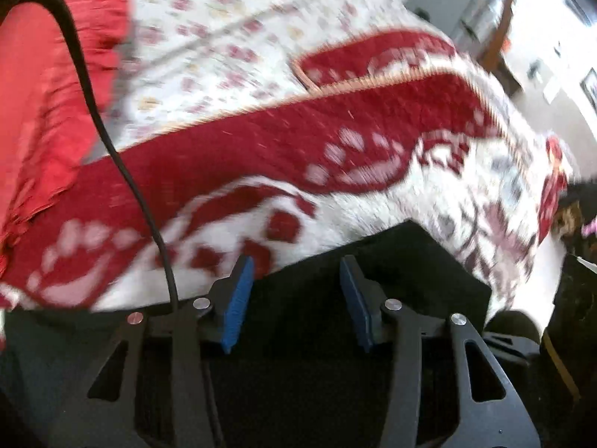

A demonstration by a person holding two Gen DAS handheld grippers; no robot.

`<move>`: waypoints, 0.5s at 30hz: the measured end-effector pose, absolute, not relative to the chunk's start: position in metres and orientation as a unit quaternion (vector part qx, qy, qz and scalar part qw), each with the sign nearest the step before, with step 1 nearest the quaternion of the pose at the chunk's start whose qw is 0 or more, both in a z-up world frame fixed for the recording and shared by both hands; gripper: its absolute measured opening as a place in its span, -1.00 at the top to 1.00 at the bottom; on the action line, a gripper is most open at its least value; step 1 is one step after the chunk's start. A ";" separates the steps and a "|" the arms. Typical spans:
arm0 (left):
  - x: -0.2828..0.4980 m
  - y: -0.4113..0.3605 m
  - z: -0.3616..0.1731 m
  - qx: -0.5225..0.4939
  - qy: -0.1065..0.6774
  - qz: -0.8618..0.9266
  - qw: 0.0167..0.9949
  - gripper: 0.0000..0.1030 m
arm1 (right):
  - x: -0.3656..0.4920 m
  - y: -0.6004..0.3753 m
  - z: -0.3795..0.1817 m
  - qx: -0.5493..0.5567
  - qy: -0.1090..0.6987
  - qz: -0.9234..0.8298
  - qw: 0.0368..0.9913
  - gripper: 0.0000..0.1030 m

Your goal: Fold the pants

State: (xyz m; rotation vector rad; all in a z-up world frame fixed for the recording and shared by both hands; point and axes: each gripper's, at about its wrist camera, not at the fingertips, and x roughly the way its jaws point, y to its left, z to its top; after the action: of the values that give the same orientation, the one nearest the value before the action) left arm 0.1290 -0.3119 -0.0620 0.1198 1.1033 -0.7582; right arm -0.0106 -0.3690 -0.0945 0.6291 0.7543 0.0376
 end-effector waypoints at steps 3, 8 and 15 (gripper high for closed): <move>0.135 -0.260 -0.035 0.016 0.502 -0.316 0.805 0.08 | -0.004 -0.345 -0.061 0.240 0.350 0.043 0.904 0.62; 0.133 -0.164 0.000 -0.030 0.478 -0.243 0.844 0.08 | 0.021 -0.276 -0.037 0.164 0.354 0.121 0.913 0.57; 0.108 -0.079 -0.001 -0.048 0.488 -0.156 0.858 0.08 | 0.048 -0.194 -0.084 0.185 0.453 0.250 0.836 0.03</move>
State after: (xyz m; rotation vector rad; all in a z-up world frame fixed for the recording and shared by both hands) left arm 0.1082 -0.0787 -0.0014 -0.1010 1.0245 -0.3283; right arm 0.0485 -0.1945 -0.0844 0.3911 0.9592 0.5296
